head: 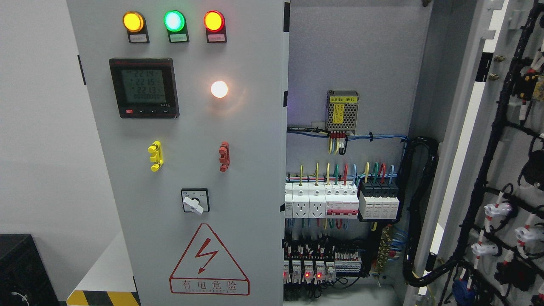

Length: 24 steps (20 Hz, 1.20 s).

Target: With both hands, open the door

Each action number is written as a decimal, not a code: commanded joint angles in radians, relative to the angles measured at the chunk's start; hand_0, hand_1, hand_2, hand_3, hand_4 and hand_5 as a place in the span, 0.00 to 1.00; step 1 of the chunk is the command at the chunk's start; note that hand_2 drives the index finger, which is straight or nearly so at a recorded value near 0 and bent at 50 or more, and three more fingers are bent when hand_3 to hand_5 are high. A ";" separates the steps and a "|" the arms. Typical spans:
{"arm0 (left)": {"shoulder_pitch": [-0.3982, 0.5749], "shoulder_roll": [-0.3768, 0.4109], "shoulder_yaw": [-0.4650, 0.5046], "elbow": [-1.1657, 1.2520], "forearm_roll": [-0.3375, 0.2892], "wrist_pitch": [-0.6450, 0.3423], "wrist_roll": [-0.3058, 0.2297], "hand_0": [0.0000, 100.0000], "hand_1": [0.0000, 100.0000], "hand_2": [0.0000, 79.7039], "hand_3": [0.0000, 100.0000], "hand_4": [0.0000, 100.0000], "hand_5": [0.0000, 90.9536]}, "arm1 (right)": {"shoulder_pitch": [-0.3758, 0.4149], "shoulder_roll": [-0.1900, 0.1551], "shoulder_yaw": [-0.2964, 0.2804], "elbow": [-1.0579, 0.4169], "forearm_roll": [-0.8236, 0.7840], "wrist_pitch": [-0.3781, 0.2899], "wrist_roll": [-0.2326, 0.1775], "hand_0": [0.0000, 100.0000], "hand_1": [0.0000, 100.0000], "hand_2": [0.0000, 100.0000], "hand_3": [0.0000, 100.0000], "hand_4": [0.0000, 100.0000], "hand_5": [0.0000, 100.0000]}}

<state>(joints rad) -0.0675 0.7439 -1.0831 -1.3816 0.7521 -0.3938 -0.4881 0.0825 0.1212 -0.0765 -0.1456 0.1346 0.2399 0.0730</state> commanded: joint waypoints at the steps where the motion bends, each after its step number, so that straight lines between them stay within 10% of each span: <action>1: 0.201 -0.392 0.339 1.058 -0.147 -0.034 0.000 0.00 0.00 0.00 0.00 0.00 0.00 | 0.000 0.000 0.000 0.000 0.000 -0.001 -0.001 0.00 0.00 0.00 0.00 0.00 0.00; 6: 0.129 -0.584 0.405 1.432 -0.241 -0.022 0.003 0.00 0.00 0.00 0.00 0.00 0.00 | 0.000 0.000 0.000 0.000 0.000 -0.001 -0.001 0.00 0.00 0.00 0.00 0.00 0.00; 10: 0.124 -0.647 0.641 1.520 -0.275 -0.020 0.034 0.00 0.00 0.00 0.00 0.00 0.00 | 0.000 0.000 0.000 0.000 0.000 -0.001 -0.001 0.00 0.00 0.00 0.00 0.00 0.00; 15: 0.124 -0.701 0.972 1.523 -0.606 -0.005 0.336 0.00 0.00 0.00 0.00 0.00 0.00 | -0.006 -0.006 0.003 -0.038 -0.006 -0.004 -0.001 0.00 0.00 0.00 0.00 0.00 0.00; 18: 0.124 -0.732 1.118 1.517 -0.741 0.100 0.365 0.00 0.00 0.00 0.00 0.00 0.00 | 0.019 -0.011 -0.005 -0.320 -0.004 -0.042 -0.001 0.00 0.00 0.00 0.00 0.00 0.00; 24: 0.126 -0.765 1.281 1.460 -0.873 0.147 0.370 0.00 0.00 0.00 0.00 0.00 0.00 | 0.307 -0.044 0.041 -1.085 -0.006 -0.074 -0.001 0.00 0.00 0.00 0.00 0.00 0.00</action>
<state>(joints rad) 0.0564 0.1275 -0.2204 -0.0737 0.0377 -0.2632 -0.1254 0.2097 0.1041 -0.0718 -0.4303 0.1303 0.1766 0.0729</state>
